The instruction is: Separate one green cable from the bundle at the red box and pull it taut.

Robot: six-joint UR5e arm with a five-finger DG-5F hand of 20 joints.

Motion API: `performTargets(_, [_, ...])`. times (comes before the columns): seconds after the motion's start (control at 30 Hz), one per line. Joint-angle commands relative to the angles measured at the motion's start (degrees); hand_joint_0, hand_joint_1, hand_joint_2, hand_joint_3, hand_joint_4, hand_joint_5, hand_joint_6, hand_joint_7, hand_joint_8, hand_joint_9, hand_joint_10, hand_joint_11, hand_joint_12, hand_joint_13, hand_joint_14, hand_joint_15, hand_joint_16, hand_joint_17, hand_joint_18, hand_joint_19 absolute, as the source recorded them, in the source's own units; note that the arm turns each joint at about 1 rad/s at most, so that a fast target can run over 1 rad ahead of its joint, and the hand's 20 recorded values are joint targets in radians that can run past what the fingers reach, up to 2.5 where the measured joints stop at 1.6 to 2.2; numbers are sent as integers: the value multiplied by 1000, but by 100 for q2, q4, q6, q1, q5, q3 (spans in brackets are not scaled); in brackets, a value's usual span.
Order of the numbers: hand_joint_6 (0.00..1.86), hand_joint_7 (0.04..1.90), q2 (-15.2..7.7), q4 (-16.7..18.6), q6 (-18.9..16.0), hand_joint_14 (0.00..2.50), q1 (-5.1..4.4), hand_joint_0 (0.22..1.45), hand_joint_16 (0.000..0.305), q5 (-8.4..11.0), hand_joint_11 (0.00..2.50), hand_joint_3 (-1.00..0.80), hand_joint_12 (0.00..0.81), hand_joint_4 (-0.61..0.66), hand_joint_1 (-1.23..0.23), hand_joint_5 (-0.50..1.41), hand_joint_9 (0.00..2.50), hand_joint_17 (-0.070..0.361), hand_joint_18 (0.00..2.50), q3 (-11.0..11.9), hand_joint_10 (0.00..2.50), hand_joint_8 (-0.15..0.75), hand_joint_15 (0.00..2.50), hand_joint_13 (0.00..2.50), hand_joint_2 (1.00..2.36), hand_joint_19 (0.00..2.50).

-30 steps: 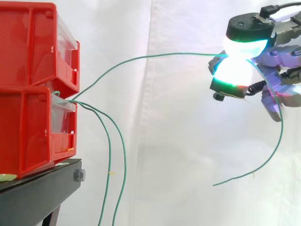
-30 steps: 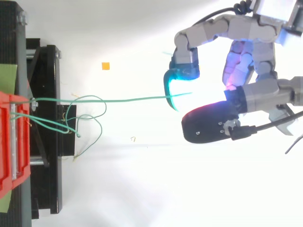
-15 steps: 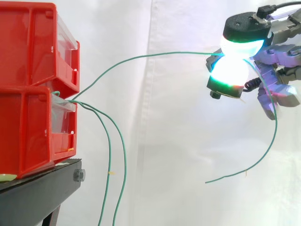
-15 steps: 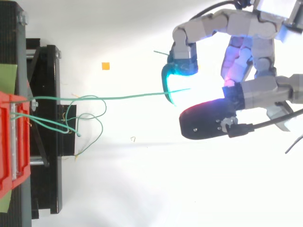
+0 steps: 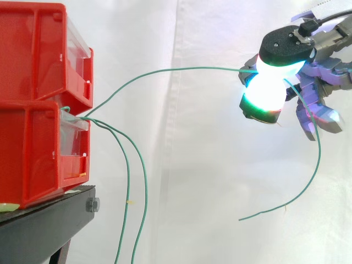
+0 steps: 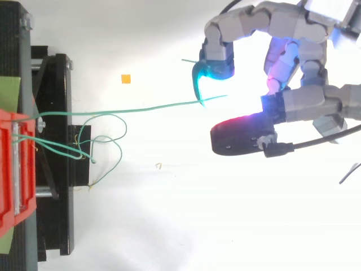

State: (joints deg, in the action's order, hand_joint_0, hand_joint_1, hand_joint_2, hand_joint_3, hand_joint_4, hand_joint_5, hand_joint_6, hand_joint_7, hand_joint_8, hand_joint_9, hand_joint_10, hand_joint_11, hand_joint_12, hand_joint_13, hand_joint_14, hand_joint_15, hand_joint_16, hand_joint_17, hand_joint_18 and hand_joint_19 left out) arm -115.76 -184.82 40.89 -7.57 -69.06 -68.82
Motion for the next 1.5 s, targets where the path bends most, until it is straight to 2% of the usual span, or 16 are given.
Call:
performTargets(0.0, [501,1339,0,25,279,19,1,721,53,-3,609,-232,369,13,-654,152,2069,118,1085,0,21,202,564,1444,1017,533])
performTargets(0.17, [501,1341,0,96,605,18,1,721,52,-20,623,-233,370,13,-653,152,2064,118,1085,0,25,197,565,1445,1017,529])
performTargets(0.23, [501,1341,0,122,842,18,-7,720,53,-29,606,-229,369,13,-654,152,2067,118,1085,0,21,199,563,1446,1017,532])
performTargets(0.27, [501,1341,0,166,1088,19,1,720,52,-38,607,-233,370,11,-653,152,2065,118,1085,-9,21,201,567,1446,1017,533])
performTargets(0.33, [501,1346,0,201,1255,18,1,719,53,-38,606,-228,369,14,-654,151,2066,119,1084,-9,23,204,563,1448,1017,529])
performTargets(0.37, [501,1340,0,254,1492,20,1,720,53,-47,620,-232,365,12,-653,152,2063,119,1085,0,24,204,568,1447,1017,530])
performTargets(0.47, [501,1341,0,306,1677,19,1,719,52,-55,612,-231,370,12,-653,152,2065,118,1082,0,24,204,567,1444,1017,533])
performTargets(0.6, [501,1341,0,315,1949,19,1,719,52,-152,615,-232,370,12,-652,152,2062,117,1082,0,21,202,568,1449,1017,531])
performTargets(0.7, [501,1346,0,324,2345,20,1,719,52,-266,607,-232,371,13,-652,151,2069,117,1081,-9,21,204,569,1449,1017,533])
performTargets(0.77, [501,1340,0,324,2468,18,1,719,52,-284,617,-232,370,12,-652,152,2066,118,1080,0,21,202,569,1449,1017,531])
performTargets(0.97, [501,1342,0,403,2582,19,19,720,52,-319,615,-233,371,14,-653,151,2068,117,1079,0,21,200,567,1448,1017,531])
performTargets(1.13, [501,1340,0,403,2749,20,37,721,52,-504,611,-236,369,13,-651,152,2070,117,1077,0,23,194,564,1448,1016,532])
performTargets(1.2, [501,1343,0,403,2758,19,45,720,52,-521,617,-231,371,14,-652,151,2068,118,1076,0,23,196,565,1448,1017,532])
performTargets(1.33, [501,1344,0,394,2652,18,45,721,52,-486,610,-241,365,13,-649,151,2069,118,1074,0,23,195,568,1447,1016,534])
performTargets(1.47, [501,1342,0,394,2274,20,54,718,52,-477,607,-262,368,20,-647,151,2069,117,1074,0,23,188,569,1447,1015,533])
